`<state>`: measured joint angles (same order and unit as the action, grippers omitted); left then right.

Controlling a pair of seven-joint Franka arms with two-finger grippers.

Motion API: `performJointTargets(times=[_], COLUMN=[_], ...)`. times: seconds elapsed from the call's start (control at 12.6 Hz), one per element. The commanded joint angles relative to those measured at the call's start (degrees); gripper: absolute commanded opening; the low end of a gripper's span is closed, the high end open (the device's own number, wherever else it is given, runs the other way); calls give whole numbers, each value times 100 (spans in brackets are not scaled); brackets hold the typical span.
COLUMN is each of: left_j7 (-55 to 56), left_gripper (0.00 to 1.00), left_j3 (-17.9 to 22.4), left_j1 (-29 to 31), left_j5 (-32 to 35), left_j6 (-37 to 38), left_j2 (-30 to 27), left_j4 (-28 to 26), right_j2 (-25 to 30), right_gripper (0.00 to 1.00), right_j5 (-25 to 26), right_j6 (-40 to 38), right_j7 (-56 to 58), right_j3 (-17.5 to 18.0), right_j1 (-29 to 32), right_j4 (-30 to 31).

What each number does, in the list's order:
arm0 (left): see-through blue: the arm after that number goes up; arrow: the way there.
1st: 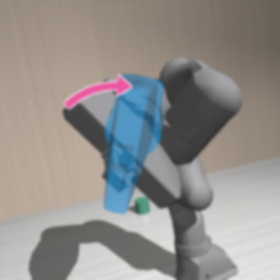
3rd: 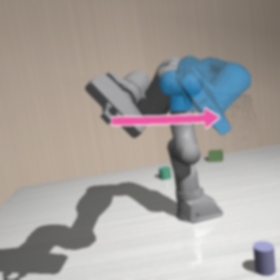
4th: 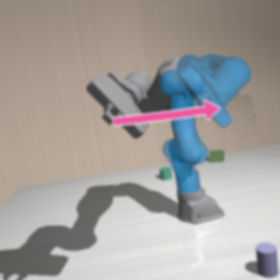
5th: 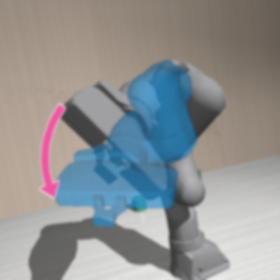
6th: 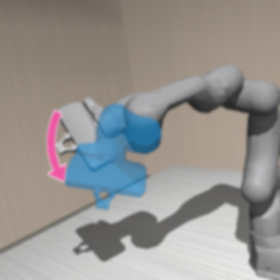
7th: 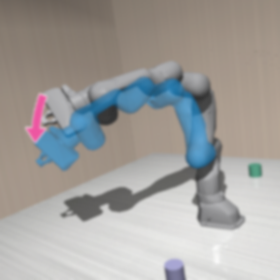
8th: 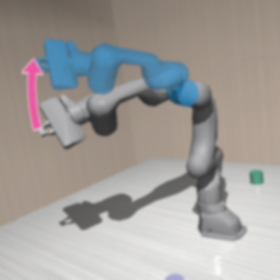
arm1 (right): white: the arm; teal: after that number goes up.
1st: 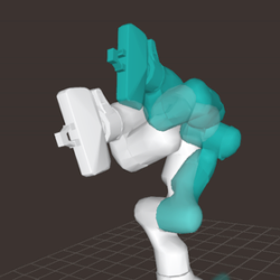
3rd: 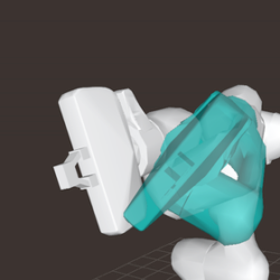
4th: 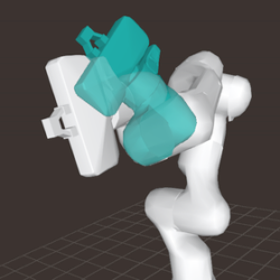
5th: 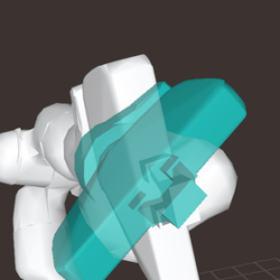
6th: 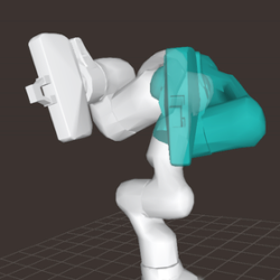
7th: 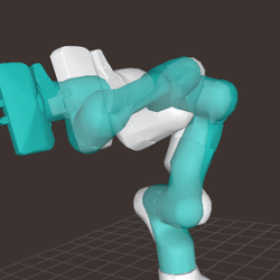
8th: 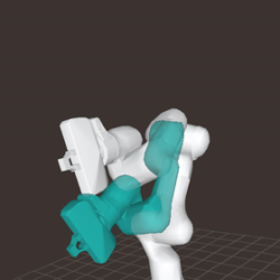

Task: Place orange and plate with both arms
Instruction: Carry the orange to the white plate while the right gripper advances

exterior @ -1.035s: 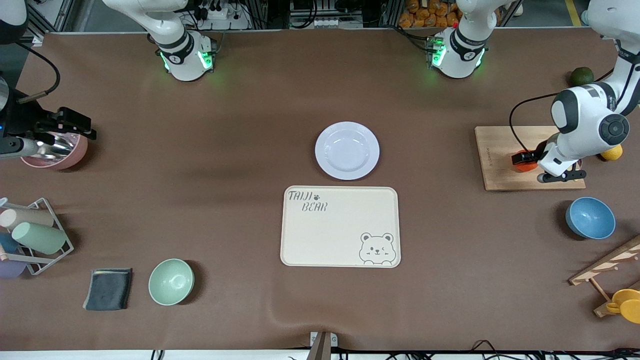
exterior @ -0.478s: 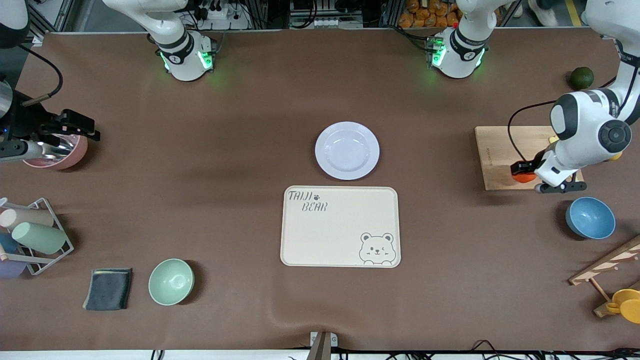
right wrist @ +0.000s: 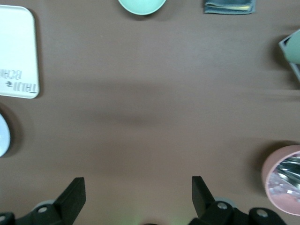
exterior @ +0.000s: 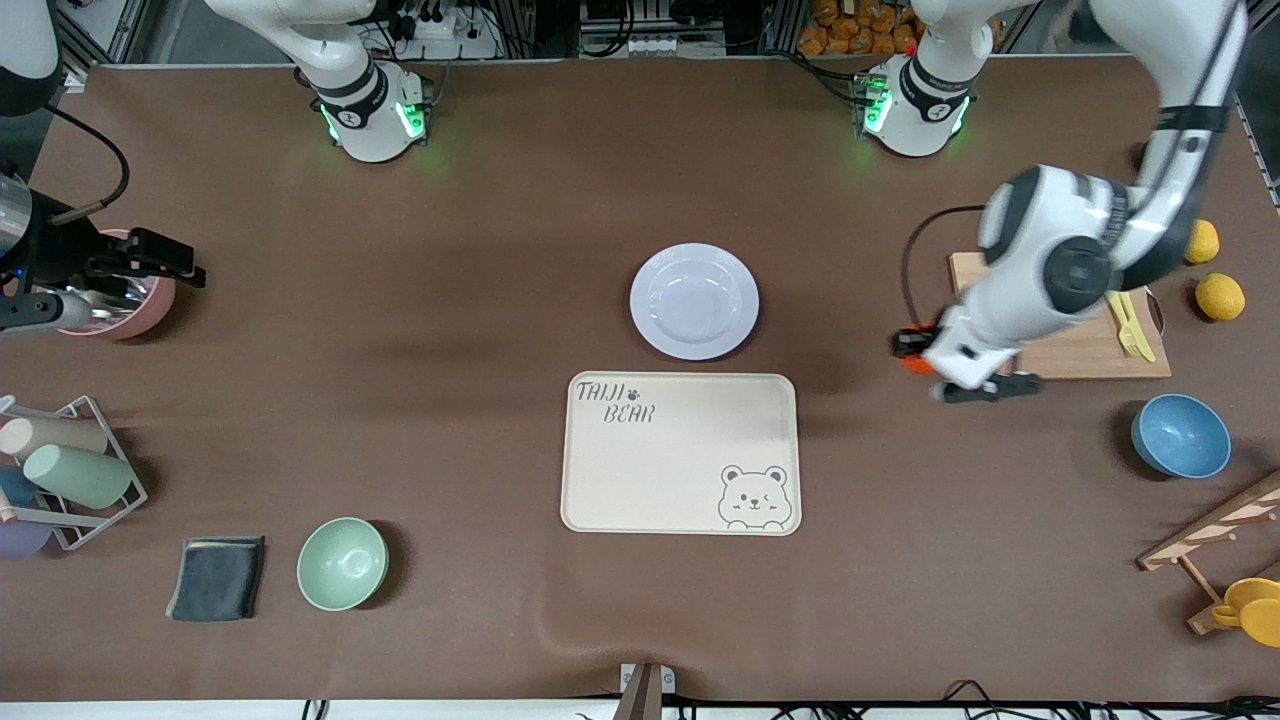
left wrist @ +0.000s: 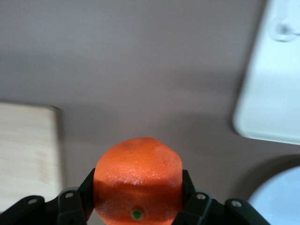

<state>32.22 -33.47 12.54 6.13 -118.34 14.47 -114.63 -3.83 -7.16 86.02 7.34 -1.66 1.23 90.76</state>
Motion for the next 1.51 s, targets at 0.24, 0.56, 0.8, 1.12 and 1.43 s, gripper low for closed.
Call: performJointTargets(times=[0.24,0.56,0.8,1.12,1.43], left_j7=[3111,4335,4512,4434,4486], left_gripper=[0,0,3,81,100], left_j3=[24,165,183,191,183], left_j1=[-2244,-2950,-3091,-3038,-2872], left_j5=[-157,71,414,556,600], left_j6=[74,-646,-664,-840,-692], left_j2=[1407,2146,2410,2552,1966], left_j4=[1257,1171,1179,1215,1232], right_j2=[-267,-347,-486,-680,-1040], right_gripper=[100,100,100,100,100], right_j5=[-1348,-2078,-2850,-3695,-4732], right_j6=[56,432,627,1004,1609], right_j7=[-49,-49,-49,13,354], right_j3=[25,34,34,43,51], right_j1=[395,369,351,150,-201], right_j4=[406,1012,1365,1786,2085])
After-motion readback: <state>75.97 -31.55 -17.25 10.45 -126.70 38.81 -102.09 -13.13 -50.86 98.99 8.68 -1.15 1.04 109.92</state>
